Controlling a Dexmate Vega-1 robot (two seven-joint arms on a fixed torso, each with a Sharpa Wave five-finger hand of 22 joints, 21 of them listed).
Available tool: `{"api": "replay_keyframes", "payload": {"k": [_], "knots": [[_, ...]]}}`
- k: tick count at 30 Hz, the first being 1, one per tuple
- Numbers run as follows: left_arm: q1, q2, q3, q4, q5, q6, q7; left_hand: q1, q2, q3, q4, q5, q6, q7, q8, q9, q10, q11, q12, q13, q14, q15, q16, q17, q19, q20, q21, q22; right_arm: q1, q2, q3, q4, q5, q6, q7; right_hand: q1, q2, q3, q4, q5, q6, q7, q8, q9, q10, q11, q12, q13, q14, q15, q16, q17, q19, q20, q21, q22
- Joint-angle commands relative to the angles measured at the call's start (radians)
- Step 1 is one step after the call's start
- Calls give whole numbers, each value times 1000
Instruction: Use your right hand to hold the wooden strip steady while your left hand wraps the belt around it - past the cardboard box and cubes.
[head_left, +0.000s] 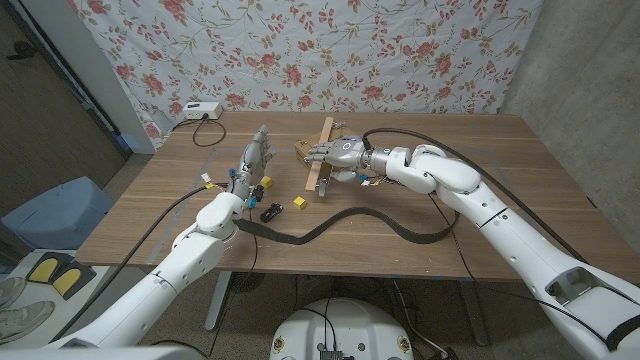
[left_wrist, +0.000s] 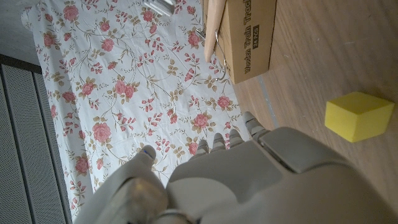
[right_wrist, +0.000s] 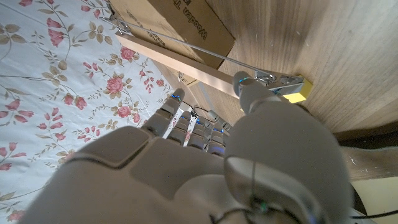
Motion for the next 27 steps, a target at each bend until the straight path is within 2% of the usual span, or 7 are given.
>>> {"api": "replay_keyframes", "payload": {"k": [1, 2, 4, 8, 10, 15, 27], "knots": [[20, 4, -7, -17, -4, 0, 18, -6, 12, -1, 5, 8, -105, -9, -1, 1, -106, 6, 0, 5, -80, 5, -4, 3, -3, 10, -6, 2, 52, 31, -39, 83, -80, 23, 11, 18, -9, 3, 5, 6, -10, -16, 1, 3, -7, -8, -5, 2, -13, -38, -6, 2, 0, 1, -3, 2], [21, 4, -7, -17, -4, -1, 19, -6, 12, -1, 5, 8, -104, -10, -1, 1, -107, 6, -1, 5, -80, 5, -4, 3, -3, 9, -6, 2, 56, 33, -43, 90, -88, 22, 13, 20, -10, 2, 6, 6, -11, -17, 1, 3, -8, -7, -6, 2, -15, -39, -7, 2, -1, 2, -4, 2], [22, 4, -7, -16, -5, -2, 18, -6, 12, -2, 5, 8, -105, -10, -1, 1, -106, 5, 0, 5, -80, 5, -4, 3, -2, 9, -7, 2, 62, 33, -56, 102, -127, 14, -10, 43, -7, 6, 9, 11, -14, -52, 0, 3, -15, -16, -6, 3, -20, -43, -6, 3, -5, -1, -6, 3], [22, 1, -8, -15, -10, -3, 18, -7, 12, -2, 6, 9, -104, -12, -1, 1, -106, 1, -1, 5, -76, 4, -2, 3, 0, 9, -8, 2, 76, 40, -72, 121, -164, 8, -8, 97, 2, 15, 8, 19, -27, -84, -4, 4, -35, -37, -10, 3, -31, -51, -5, 5, -11, -11, -8, 3], [23, 0, -9, -14, -10, -5, 19, -7, 12, -3, 6, 9, -105, -11, -2, 1, -106, 4, -1, 5, -73, 4, -2, 3, 0, 9, -8, 3, 81, 44, -77, 127, -171, 8, 5, 111, -11, 1, 16, 19, -48, -85, -9, 4, -69, -34, -16, 4, -52, -43, -9, 5, -27, -6, -13, 4], [22, -4, -10, -9, -16, -6, 17, -7, 12, -3, 7, 9, -104, -11, -1, 1, -104, 5, -1, 5, -72, 4, -2, 3, 2, 10, -10, 3, 97, 47, -90, 150, -168, 36, 12, 102, -26, -21, 27, 18, -76, -86, -14, 5, -99, -41, -17, 4, -66, -34, -8, 6, -43, 5, -16, 4], [19, -12, -13, 5, -23, -12, 13, -8, 13, -4, 7, 9, -103, -12, -2, 1, -101, 2, -1, 5, -70, 4, -2, 3, 4, 11, -12, 3, 126, 60, -124, 214, -177, 82, -6, 105, -21, -30, 32, 22, -85, -86, -12, 6, -120, -50, -17, 5, -74, -37, -7, 8, -49, 1, -15, 5]]}}
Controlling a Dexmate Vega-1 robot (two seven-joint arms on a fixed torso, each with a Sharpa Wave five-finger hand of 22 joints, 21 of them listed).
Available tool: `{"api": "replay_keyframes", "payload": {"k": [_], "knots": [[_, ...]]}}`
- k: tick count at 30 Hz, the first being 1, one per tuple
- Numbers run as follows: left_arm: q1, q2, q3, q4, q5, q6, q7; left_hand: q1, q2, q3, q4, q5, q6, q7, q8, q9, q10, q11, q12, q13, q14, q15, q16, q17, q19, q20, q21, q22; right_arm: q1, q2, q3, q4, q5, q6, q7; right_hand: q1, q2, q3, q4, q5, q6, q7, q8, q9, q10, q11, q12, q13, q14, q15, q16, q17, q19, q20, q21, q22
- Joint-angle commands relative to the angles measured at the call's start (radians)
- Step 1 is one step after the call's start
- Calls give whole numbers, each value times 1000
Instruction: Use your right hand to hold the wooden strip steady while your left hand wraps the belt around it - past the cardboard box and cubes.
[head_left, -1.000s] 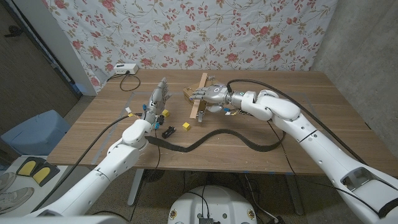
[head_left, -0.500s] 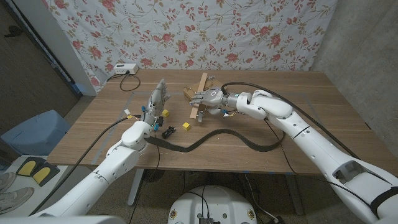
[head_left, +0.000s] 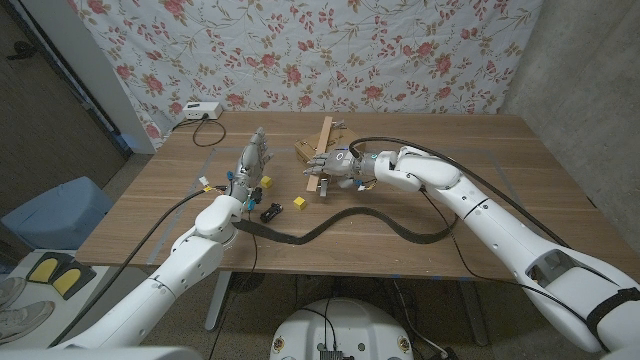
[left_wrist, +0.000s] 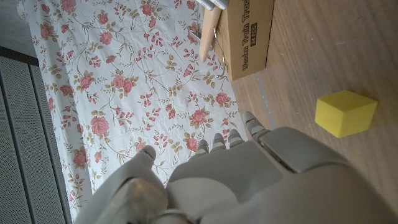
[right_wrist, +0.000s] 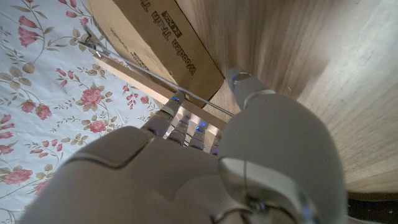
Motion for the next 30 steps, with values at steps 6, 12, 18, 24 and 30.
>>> {"api": "replay_keyframes", "payload": {"k": [6, 12, 18, 24, 30], "knots": [[-9, -12, -4, 24, -14, -4, -9, -9, 13, -1, 4, 10, -103, -2, -2, 1, -100, 4, -1, 5, -67, 4, -2, 3, 2, 7, -6, 3, 63, 37, -53, 135, -8, 56, -13, -22, -10, -26, 18, 10, 12, -3, 13, 8, -9, -8, 5, 5, 4, -43, 10, 7, -6, 4, 2, 4], [-13, -14, -5, 28, -16, 1, -12, -9, 13, -2, 4, 10, -102, -2, -2, 1, -98, 4, -1, 5, -64, 3, -1, 3, 4, 6, -8, 3, 89, 54, -73, 188, -1, 70, -8, -32, -1, -57, 25, 34, 46, -3, 26, 10, 2, -14, 18, 5, 87, -60, 41, 14, 44, 25, 21, 4], [-14, -16, -7, 30, -19, 3, -13, -9, 13, -3, 5, 11, -101, -3, -2, 2, -97, 5, -1, 5, -59, 4, 0, 3, 8, 7, -9, 3, 111, 86, -69, 243, 71, 79, 73, -118, -13, -119, 68, 49, -6, -3, 9, 10, -40, -3, 15, 6, 158, -48, 65, 35, 90, 54, 31, 5], [-18, -17, -7, 30, -20, 3, -17, -10, 12, -4, 5, 11, -101, -4, -2, 1, -95, 3, -1, 5, -54, 4, 0, 3, 13, 8, -10, 3, 94, 84, -110, 198, -33, -7, 105, 49, 86, -58, -20, 56, -56, -4, 8, 12, -73, -33, 15, 7, 246, -76, 82, 58, 171, 59, 45, 8], [-21, -18, -8, 30, -21, 5, -21, -10, 12, -5, 5, 12, -101, -6, -3, 1, -95, 0, -2, 5, -47, 4, 2, 2, 17, 12, -11, 3, 92, 102, -129, 225, -85, -51, 119, 141, 92, -75, 18, -24, -202, -4, 1, 13, -214, -11, 9, 12, 145, -60, 49, 90, 112, 84, 21, 9]]}}
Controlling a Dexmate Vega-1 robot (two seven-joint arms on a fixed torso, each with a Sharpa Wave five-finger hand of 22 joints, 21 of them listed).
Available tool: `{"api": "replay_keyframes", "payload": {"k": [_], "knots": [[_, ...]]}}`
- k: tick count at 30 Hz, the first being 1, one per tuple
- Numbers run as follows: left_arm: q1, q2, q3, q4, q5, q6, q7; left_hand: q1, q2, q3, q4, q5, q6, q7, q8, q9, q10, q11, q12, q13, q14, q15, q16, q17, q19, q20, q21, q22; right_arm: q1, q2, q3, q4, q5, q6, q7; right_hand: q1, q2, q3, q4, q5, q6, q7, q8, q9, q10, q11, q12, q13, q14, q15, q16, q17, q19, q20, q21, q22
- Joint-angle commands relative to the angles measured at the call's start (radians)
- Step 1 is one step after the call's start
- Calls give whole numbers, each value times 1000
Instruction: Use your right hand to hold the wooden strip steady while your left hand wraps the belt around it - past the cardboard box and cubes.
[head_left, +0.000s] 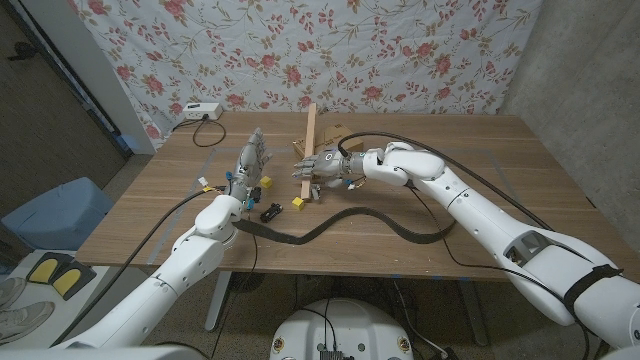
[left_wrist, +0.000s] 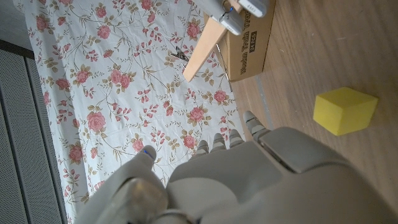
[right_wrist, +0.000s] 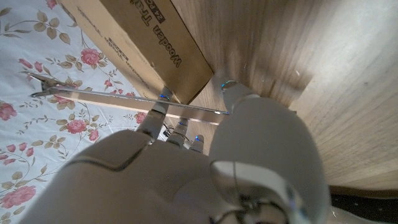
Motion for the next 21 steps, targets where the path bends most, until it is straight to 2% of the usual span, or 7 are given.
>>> {"api": "replay_keyframes", "payload": {"k": [1, 5, 8, 12, 15, 16, 21], "knots": [[-6, -3, -2, 2, -4, 7, -7, -7, 9, -1, 1, 5, -101, -6, -3, 2, -94, 1, -2, 5, -47, 4, 2, 2, 7, 1, -3, 3, -3, 29, -52, 42, -93, -82, 53, -34, -19, -47, 45, -44, -63, -3, 5, 5, -71, 15, 13, 5, 95, -77, 6, 82, 44, 6, 2, 3], [-4, -3, -4, 2, -6, 9, -6, -7, 9, -1, 1, 5, -101, -6, -3, 2, -93, 4, -2, 5, -44, 5, 2, 2, 9, 1, -4, 3, 8, 16, -49, 103, -69, -45, -65, -41, -11, -58, 38, -39, 19, -2, 45, 14, 49, -16, 63, 7, 228, -119, 58, 101, 152, 21, 37, 4], [-4, -2, -5, 2, -5, 9, -5, -7, 9, -1, 1, 5, -101, -7, -3, 2, -93, 3, -2, 5, -42, 5, 2, 2, 10, 2, -4, 3, 16, -5, -46, 156, -50, -6, -227, 3, -2, -76, 15, -33, 304, -2, 138, 22, 371, -33, 176, 15, 580, -194, 237, 196, 351, -59, 121, 17], [-5, -2, -6, 3, -6, 13, -4, -7, 9, -2, 1, 5, -101, -8, -3, 2, -92, 3, -2, 5, -39, 5, 3, 2, 11, 4, -5, 3, 20, -28, -50, 202, -53, 13, -429, 112, -2, -151, 22, -32, 747, 24, 259, 21, 753, 6, 363, 79, 797, -215, 479, 446, 418, -126, 237, 63], [-11, -5, -4, 10, -6, 14, -10, -7, 9, -2, 1, 6, -100, -7, -3, 2, -92, 2, -2, 5, -39, 5, 2, 2, 13, 5, -5, 3, 28, -32, -49, 241, -41, 30, -534, 103, 18, -207, 43, -35, 1015, 122, 338, 27, 996, 42, 541, 176, 926, -208, 608, 603, 450, -131, 342, 101], [-14, -5, -3, 12, -5, 13, -11, -7, 9, -2, 1, 6, -100, -7, -3, 2, -93, 1, -2, 5, -39, 5, 2, 2, 13, 5, -5, 3, 34, -30, -47, 265, -28, 42, -572, 94, 19, -220, 48, -32, 1070, 141, 362, 37, 1047, 46, 591, 212, 962, -207, 625, 632, 473, -131, 377, 109], [-25, -10, 3, 22, -6, 18, -19, -7, 8, -3, 1, 6, -100, -7, -3, 2, -91, 5, -2, 5, -35, 5, 3, 2, 15, 7, -6, 3, 52, -21, -34, 355, 29, 82, -747, 91, 32, -224, 52, -26, 1064, 185, 373, 55, 1112, 90, 658, 260, 1067, -211, 612, 639, 566, -166, 471, 121]]}}
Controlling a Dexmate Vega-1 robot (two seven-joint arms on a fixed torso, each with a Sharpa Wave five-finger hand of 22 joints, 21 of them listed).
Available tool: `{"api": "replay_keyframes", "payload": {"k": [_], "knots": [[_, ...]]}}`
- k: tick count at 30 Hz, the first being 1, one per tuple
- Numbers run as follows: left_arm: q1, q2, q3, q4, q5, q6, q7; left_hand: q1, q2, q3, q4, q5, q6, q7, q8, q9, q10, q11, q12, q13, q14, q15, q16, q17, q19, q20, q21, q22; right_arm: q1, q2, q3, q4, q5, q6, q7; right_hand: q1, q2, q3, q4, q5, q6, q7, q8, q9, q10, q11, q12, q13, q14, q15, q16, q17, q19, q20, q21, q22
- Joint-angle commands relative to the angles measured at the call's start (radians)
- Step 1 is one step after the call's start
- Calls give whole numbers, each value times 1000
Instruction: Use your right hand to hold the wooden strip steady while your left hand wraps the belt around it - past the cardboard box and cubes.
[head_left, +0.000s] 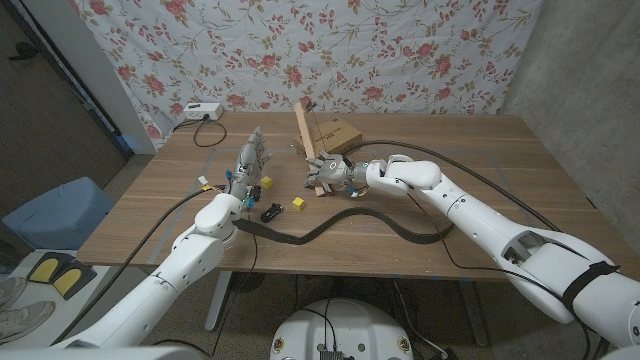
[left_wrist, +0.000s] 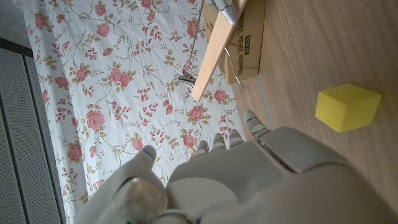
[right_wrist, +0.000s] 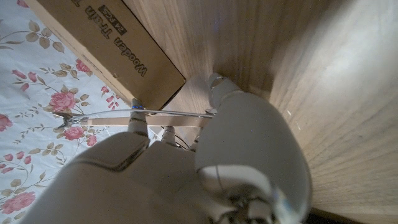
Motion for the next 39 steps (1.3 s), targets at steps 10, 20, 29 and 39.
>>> {"api": "replay_keyframes", "payload": {"k": [10, 20, 29, 39], "knots": [[-35, -12, 16, 26, 5, 21, -21, -7, 8, -4, 1, 6, -101, -10, -3, 2, -84, 8, 0, 5, -30, 5, 3, 2, 9, 4, -8, 3, 57, 33, 65, 340, 253, 162, -716, -29, 35, -7, 20, 3, 680, 203, 37, 92, 869, 113, 60, 59, 1270, -377, 538, 614, 755, -485, 519, 49], [-52, -18, 26, 32, 11, 32, -28, -7, 8, -4, 1, 7, -100, -12, -3, 2, -82, 5, 0, 5, -23, 5, 3, 2, 13, 6, -11, 3, 57, 66, 119, 383, 391, 197, -786, -29, 42, -2, 26, 8, 647, 199, 58, 134, 850, 102, 73, 103, 1263, -380, 540, 659, 721, -495, 541, 57], [-62, -23, 32, 34, 16, 38, -30, -6, 9, -5, 1, 7, -101, -11, -3, 2, -80, 6, -1, 5, -21, 6, 2, 2, 16, 5, -12, 3, 52, 80, 160, 404, 506, 236, -744, -33, 43, -2, 31, 12, 631, 199, 76, 166, 854, 105, 70, 107, 1256, -379, 545, 696, 711, -498, 564, 62], [-69, -17, 36, 20, 24, 51, -28, -6, 9, -5, 1, 8, -102, -10, -4, 2, -82, 4, -2, 5, -20, 5, 1, 2, 18, 4, -14, 3, 9, 95, 232, 364, 646, 266, -681, -137, 46, -35, 113, 9, 682, 240, 116, 198, 910, 145, 78, 101, 1272, -371, 554, 761, 694, -486, 615, 63]]}}
